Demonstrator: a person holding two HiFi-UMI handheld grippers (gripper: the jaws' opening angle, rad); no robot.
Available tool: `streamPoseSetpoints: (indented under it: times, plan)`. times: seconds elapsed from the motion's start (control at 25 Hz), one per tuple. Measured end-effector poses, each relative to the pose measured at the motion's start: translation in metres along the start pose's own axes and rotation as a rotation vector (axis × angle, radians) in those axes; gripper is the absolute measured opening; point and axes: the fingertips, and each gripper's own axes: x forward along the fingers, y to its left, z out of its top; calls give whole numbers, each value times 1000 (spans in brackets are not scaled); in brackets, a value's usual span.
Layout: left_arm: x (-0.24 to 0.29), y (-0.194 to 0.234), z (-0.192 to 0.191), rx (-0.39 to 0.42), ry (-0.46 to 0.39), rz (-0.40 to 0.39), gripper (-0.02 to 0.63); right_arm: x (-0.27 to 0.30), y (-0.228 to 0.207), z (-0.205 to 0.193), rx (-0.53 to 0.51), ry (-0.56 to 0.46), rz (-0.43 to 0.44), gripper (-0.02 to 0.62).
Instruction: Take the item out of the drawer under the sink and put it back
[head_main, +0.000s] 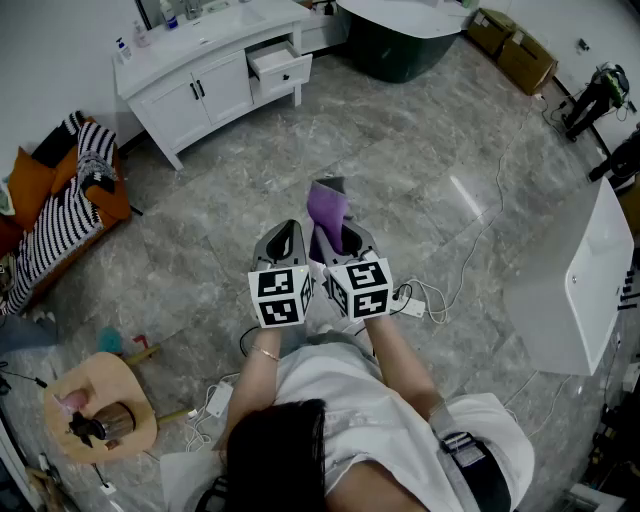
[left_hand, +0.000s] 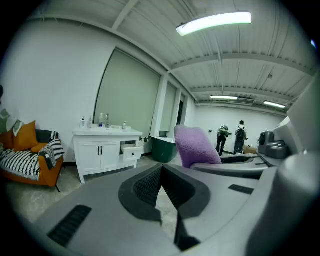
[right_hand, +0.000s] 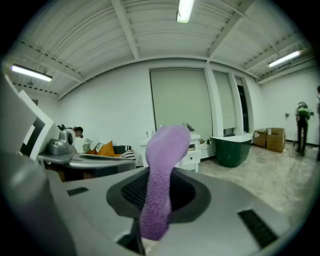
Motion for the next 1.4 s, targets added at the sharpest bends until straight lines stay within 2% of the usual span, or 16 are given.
streamPoseSetpoints:
  times: [0.44, 0.68, 1.4]
  plan:
    - [0, -5, -7, -9, -8, 24, 5, -5, -3, -11, -106, 17, -9, 94]
    - [0, -14, -9, -26, -8, 22, 3, -12, -2, -8, -55, 21, 52, 95]
    - [18, -30, -18, -3, 19, -12, 4, -15, -35, -10, 6, 7, 2, 95]
